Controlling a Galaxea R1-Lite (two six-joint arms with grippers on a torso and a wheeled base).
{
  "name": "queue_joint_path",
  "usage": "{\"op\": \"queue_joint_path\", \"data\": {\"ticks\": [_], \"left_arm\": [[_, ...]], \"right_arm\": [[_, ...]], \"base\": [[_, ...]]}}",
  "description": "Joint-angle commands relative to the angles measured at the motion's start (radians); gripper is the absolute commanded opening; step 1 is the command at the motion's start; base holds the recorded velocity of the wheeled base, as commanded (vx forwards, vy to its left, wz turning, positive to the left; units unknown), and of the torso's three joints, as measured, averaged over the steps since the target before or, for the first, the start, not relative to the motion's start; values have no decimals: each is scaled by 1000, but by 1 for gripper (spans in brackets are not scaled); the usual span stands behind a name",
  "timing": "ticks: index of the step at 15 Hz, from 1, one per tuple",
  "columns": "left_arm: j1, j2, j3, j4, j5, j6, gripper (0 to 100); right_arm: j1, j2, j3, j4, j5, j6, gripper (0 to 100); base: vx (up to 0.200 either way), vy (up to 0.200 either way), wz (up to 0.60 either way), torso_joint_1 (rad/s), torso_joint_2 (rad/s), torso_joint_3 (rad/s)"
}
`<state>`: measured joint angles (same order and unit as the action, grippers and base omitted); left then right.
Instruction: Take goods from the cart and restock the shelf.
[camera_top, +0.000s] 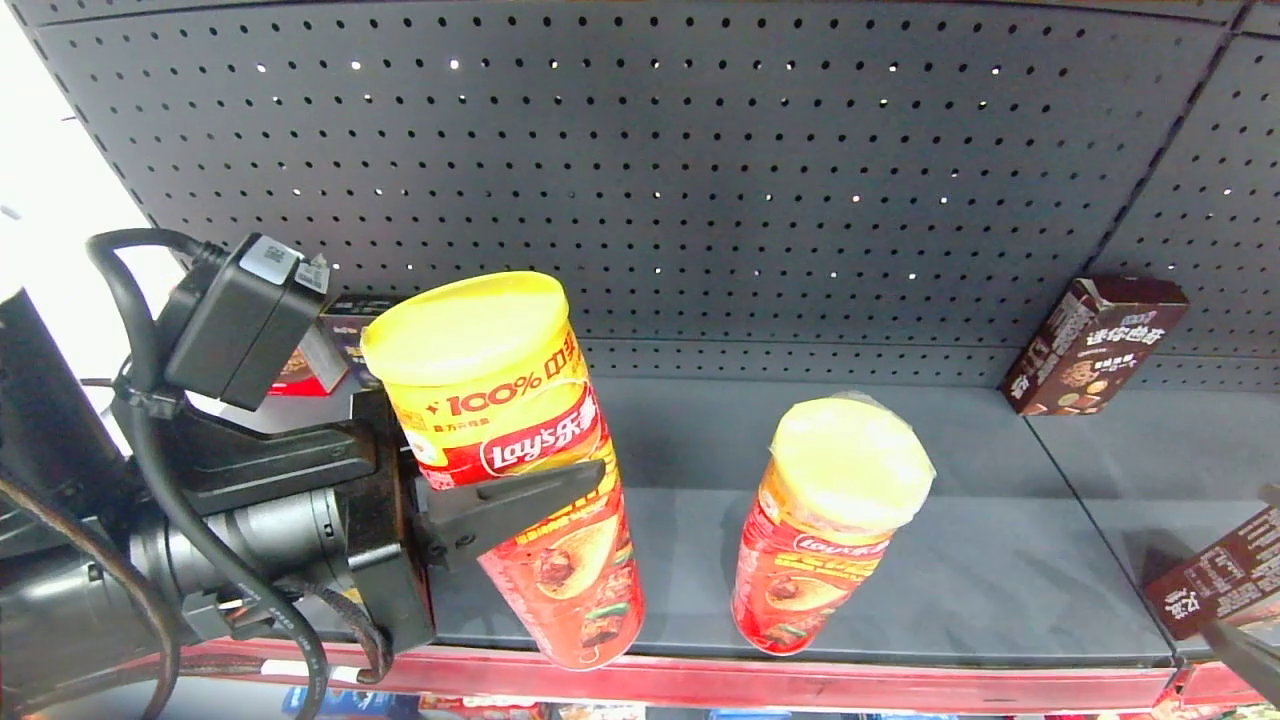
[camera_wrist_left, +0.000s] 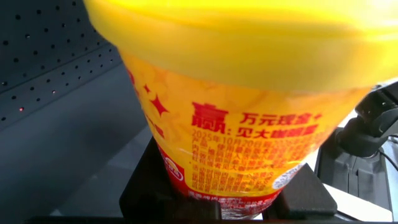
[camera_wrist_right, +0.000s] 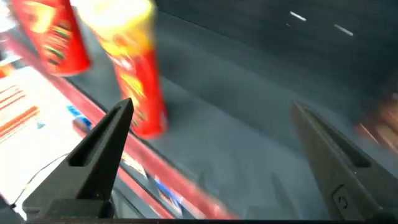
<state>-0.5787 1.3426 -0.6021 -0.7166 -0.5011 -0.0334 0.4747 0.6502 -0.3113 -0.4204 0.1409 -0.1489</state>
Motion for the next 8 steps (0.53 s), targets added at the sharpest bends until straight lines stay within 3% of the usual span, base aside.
{"op": "queue_joint_path", "data": {"ticks": [1, 4, 8], "left_arm": [[-1, 0, 1, 0, -1, 0, 0], [-1, 0, 1, 0, -1, 0, 0], [3, 0, 2, 2, 1, -2, 0]], "right_arm": [[-2, -374, 78, 246, -164, 54, 100], [-2, -575, 169, 445, -241, 71, 100], [-2, -650, 278, 450, -280, 98, 100]], "base": [[0, 0, 0, 0, 0, 0], [0, 0, 0, 0, 0, 0], [0, 0, 0, 0, 0, 0]]}}
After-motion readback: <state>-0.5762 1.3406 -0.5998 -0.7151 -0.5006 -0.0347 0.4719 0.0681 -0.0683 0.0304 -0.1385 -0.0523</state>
